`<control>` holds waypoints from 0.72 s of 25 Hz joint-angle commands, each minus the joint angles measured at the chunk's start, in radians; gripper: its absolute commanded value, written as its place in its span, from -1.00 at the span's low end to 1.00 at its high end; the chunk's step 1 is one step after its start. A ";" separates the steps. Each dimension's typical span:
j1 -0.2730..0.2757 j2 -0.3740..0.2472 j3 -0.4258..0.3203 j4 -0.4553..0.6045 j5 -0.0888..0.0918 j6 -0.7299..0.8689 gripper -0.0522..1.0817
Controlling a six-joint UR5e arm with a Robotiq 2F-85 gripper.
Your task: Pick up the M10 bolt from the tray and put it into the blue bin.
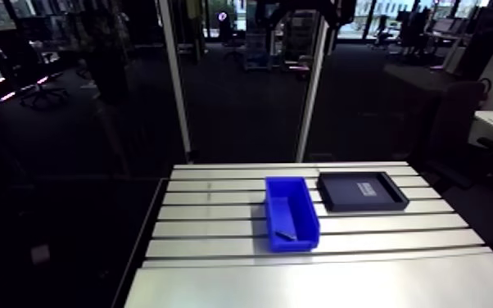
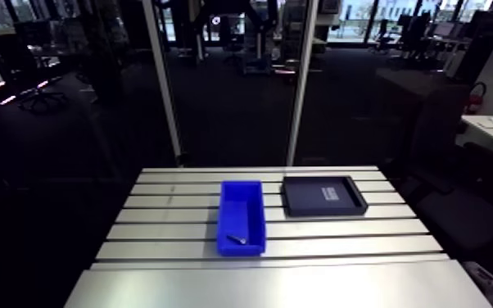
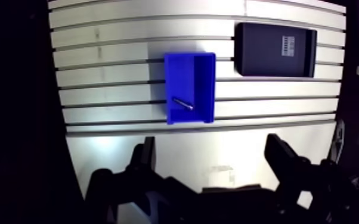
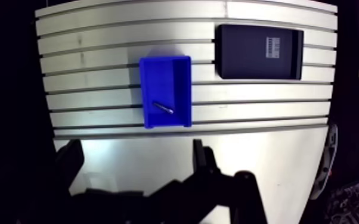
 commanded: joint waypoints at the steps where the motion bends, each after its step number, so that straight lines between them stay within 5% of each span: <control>1: 0.001 0.001 0.002 0.005 0.000 0.000 -0.90; 18: 0.001 -0.005 0.019 0.005 0.000 0.000 -0.90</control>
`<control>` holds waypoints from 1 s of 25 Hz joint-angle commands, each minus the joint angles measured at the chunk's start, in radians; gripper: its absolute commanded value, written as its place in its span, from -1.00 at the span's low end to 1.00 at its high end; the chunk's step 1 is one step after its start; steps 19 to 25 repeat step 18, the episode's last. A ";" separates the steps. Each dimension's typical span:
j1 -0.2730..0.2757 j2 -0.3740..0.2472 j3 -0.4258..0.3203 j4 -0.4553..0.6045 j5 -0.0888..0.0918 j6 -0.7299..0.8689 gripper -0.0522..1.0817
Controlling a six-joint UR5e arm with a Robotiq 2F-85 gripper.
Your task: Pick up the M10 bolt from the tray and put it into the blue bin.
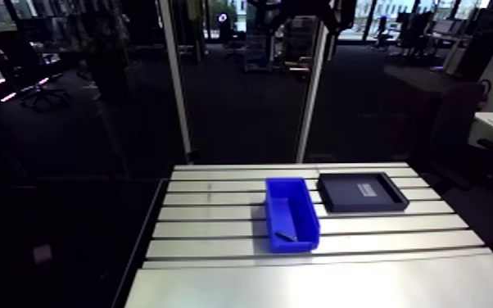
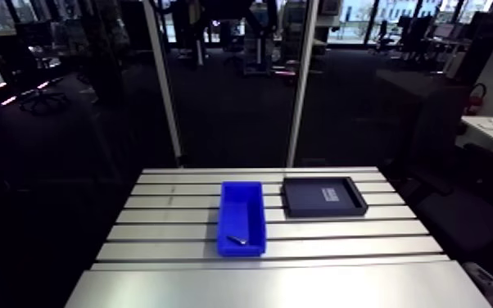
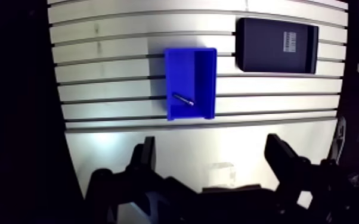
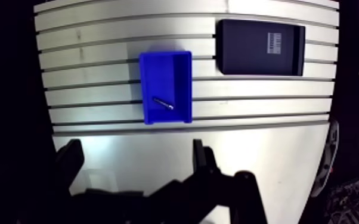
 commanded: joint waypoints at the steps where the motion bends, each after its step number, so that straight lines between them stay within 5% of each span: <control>1: 0.000 -0.001 0.005 0.000 0.000 0.000 -0.90; 25: 0.000 -0.001 0.006 0.000 0.000 0.000 -0.90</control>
